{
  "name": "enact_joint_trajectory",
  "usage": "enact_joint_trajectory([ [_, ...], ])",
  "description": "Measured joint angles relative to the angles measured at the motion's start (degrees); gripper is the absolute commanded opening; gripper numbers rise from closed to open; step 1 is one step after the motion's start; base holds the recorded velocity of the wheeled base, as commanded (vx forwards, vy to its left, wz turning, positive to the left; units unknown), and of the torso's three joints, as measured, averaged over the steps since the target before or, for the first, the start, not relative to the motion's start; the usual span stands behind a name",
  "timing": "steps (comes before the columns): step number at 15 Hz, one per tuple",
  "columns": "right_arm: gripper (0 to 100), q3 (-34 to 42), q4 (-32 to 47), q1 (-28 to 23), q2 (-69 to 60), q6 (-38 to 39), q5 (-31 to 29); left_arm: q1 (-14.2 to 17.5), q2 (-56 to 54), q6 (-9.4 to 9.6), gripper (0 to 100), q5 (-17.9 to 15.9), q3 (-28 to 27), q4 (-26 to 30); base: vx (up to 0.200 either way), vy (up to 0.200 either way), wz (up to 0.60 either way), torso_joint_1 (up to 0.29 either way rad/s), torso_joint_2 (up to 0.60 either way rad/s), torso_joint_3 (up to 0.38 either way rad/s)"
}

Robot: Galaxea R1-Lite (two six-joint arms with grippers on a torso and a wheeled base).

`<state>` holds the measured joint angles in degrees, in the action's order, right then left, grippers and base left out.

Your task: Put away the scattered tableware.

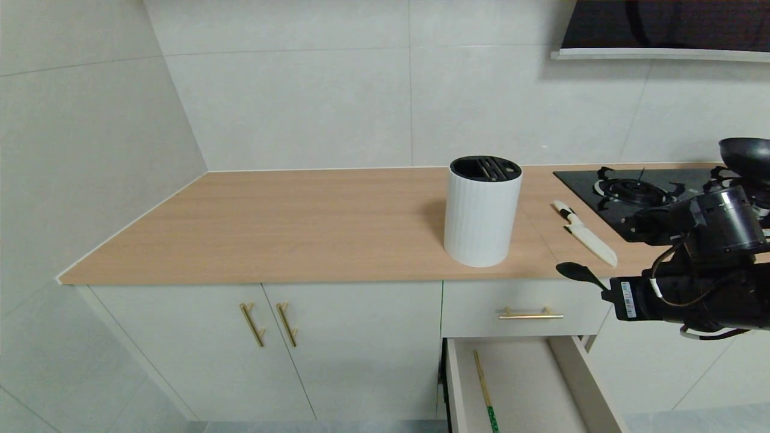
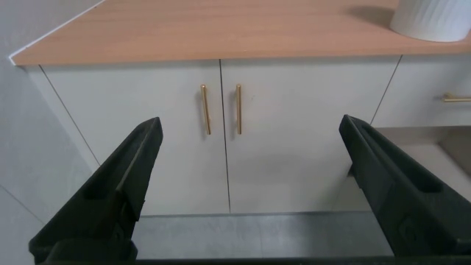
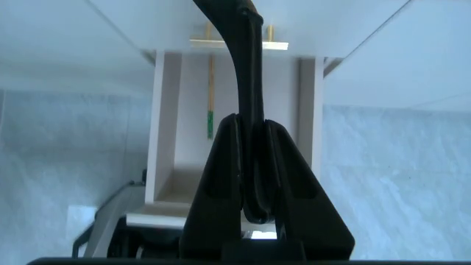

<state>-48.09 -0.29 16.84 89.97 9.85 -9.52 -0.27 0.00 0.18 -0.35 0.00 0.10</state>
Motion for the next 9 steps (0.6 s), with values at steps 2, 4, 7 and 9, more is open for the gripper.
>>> enact_joint_trajectory([
  [2,0,0.74,-1.40,0.16,0.09,-0.02,0.06,0.00,0.00,0.00,100,0.00,0.00,0.00,0.000,0.000,0.00,0.000,0.00,0.000],
  [4,0,0.91,-1.45,0.17,0.33,0.02,0.05,0.00,0.00,0.00,100,0.00,0.00,0.00,0.000,0.000,0.00,0.000,0.00,0.000],
  [7,0,0.91,-1.48,0.16,1.44,0.07,-0.02,0.00,0.00,-0.02,100,0.00,0.00,0.00,0.000,0.000,0.00,0.000,0.00,0.000],
  [9,0,0.85,-1.45,0.11,2.28,0.09,-0.05,0.00,0.00,-0.02,100,0.00,-0.02,0.00,0.000,0.000,0.00,0.000,0.00,0.000],
])
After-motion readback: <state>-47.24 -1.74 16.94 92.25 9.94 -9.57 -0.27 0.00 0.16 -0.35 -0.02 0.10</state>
